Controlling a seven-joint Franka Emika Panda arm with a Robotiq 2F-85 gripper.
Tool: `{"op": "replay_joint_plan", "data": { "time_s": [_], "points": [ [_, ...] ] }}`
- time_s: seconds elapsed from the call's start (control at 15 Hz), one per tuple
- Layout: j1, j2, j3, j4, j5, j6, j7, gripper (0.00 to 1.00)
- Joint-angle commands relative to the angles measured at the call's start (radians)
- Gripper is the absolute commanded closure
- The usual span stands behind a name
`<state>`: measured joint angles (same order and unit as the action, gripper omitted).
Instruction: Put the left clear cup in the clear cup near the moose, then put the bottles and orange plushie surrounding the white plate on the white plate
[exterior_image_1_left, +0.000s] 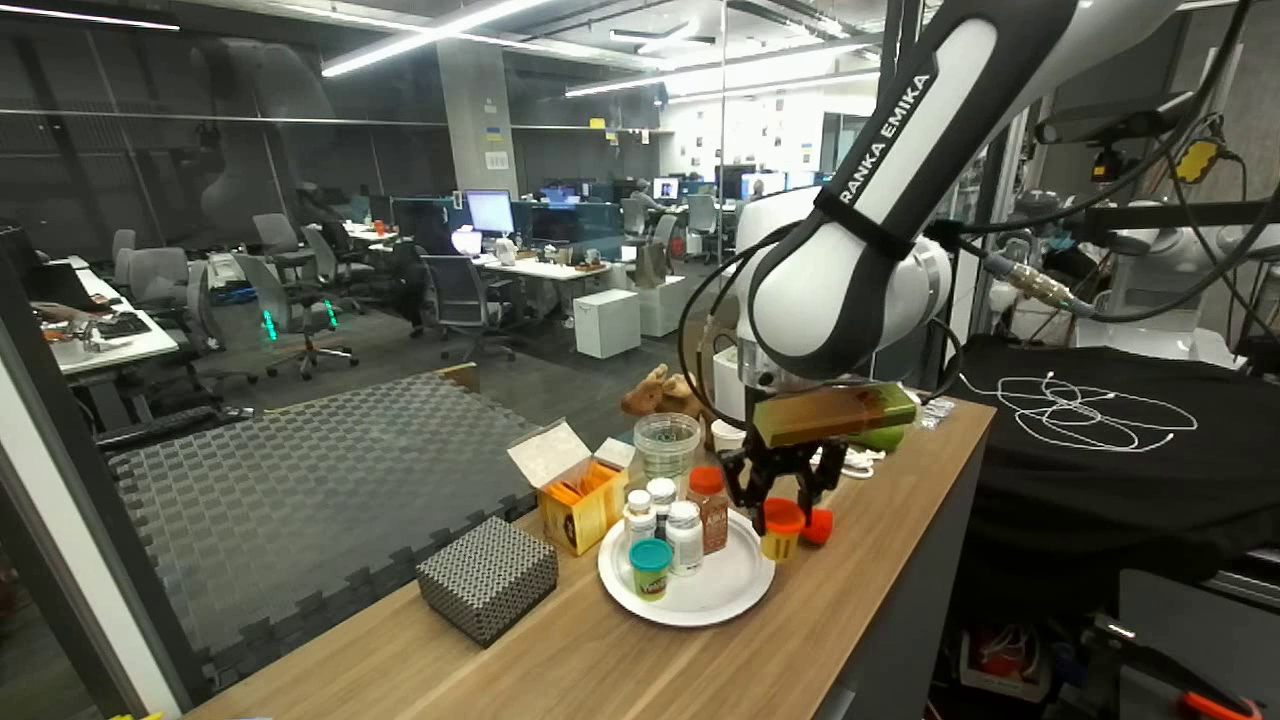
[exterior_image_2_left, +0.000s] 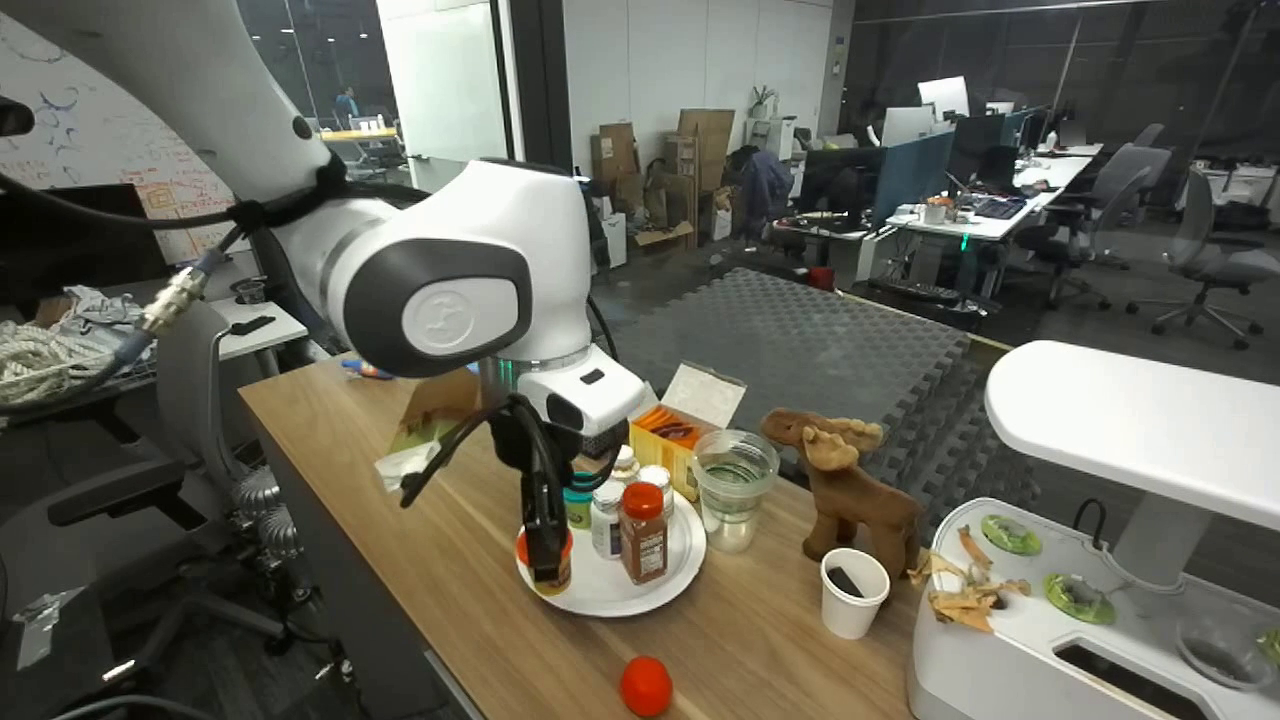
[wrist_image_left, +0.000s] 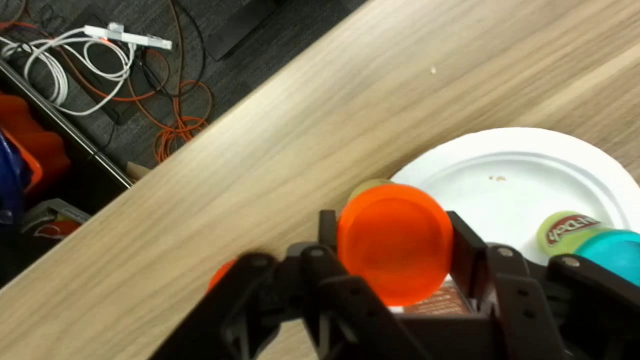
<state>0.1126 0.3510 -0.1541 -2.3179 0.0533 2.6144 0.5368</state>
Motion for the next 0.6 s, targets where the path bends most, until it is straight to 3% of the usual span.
{"op": "replay_joint_plan", "data": {
  "time_s": [0.0,0.53],
  "points": [
    [0.025,0.019,0.015,0.074,-0.037,-0.008,0.016,0.72],
    [0.014,0.152,0.058,0.217,0.001,-0.018,-0.046,0.72]
  ]
}}
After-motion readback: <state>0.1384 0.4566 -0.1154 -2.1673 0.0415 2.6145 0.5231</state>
